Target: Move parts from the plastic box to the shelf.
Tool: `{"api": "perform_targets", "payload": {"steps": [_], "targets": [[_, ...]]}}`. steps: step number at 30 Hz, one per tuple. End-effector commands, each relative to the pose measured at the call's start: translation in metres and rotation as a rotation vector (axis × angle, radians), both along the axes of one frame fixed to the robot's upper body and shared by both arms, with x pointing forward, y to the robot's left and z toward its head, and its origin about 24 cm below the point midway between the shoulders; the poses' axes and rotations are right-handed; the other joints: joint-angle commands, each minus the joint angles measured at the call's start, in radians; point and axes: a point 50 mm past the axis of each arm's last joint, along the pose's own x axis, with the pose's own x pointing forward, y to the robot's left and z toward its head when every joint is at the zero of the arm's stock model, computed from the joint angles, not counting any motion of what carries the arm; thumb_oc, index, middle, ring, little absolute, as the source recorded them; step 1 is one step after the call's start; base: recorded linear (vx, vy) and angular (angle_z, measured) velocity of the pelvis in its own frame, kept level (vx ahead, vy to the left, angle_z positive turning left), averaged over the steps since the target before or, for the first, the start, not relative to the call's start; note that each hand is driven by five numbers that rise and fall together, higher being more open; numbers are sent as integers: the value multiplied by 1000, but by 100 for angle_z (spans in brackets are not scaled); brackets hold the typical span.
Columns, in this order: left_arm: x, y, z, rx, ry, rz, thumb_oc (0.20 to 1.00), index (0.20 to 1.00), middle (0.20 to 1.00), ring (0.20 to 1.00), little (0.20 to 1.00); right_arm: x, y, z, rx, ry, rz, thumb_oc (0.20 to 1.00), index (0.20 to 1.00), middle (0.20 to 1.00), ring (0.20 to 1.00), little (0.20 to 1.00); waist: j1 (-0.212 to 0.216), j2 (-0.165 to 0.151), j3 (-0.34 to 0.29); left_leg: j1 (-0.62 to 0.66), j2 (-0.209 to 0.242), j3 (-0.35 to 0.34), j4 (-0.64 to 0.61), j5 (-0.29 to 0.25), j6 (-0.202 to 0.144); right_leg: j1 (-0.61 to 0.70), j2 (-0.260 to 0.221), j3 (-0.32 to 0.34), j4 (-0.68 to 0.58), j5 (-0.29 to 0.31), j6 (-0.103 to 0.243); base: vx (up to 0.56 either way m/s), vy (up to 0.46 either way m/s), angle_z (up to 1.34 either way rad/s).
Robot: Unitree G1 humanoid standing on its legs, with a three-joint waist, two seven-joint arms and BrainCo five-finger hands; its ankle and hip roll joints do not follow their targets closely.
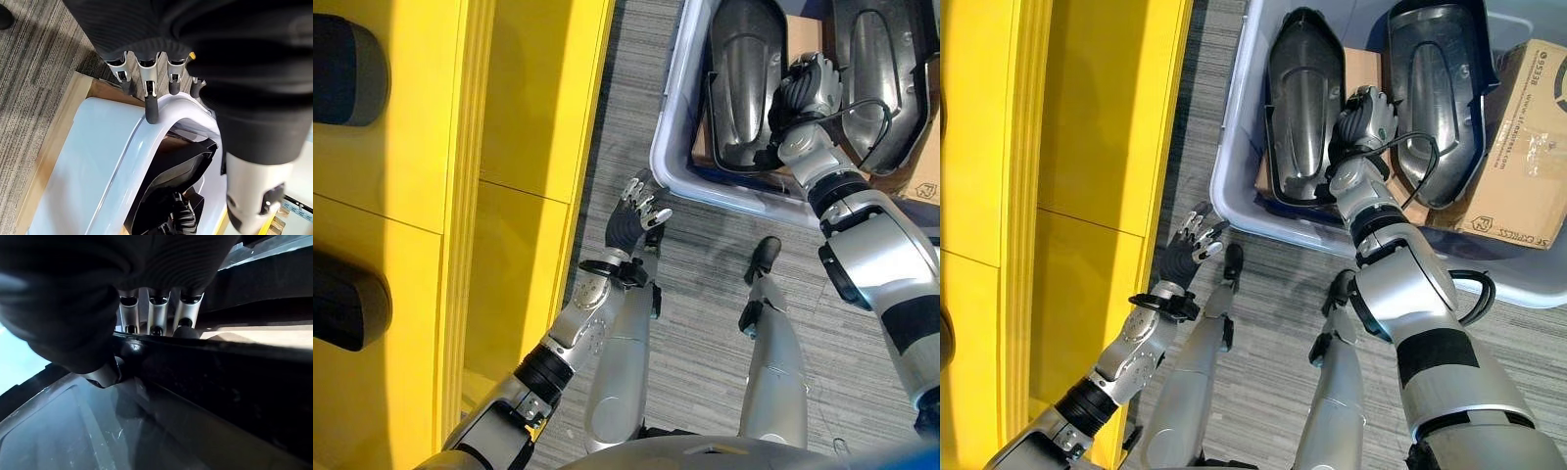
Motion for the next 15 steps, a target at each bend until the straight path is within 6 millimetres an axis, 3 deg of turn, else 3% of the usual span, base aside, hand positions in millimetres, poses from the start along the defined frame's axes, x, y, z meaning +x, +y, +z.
{"api": "perform_targets", "payload": {"steps": [1, 9, 15], "targets": [[-4, -10, 37, -30, -156, -74, 1000, 1000, 1000, 1000, 1000, -21, 22, -129, 69, 518, 73, 200, 200, 200, 200, 200, 45, 8, 130, 13, -28, -12, 53, -118, 48, 107, -50, 22, -8, -34, 71, 0, 0, 0], [-3, -11, 33, -23, -142, -85, 1000, 1000, 1000, 1000, 1000, -20, 28, -127, 130, 469, 95, 200, 200, 200, 200, 200, 45, 10, 130, 63, -31, -10, 51, -115, 46, 158, -51, 17, -5, -34, 72, -22, 1, 1], [2, -5, 27, 4, -125, -51, 1000, 1000, 1000, 1000, 1000, -13, 62, -102, 332, 296, 239, 200, 200, 200, 200, 200, 25, -23, 130, 131, -19, -8, 33, -107, 38, 217, -41, 21, -22, -27, 69, -26, -13, -2]]}}
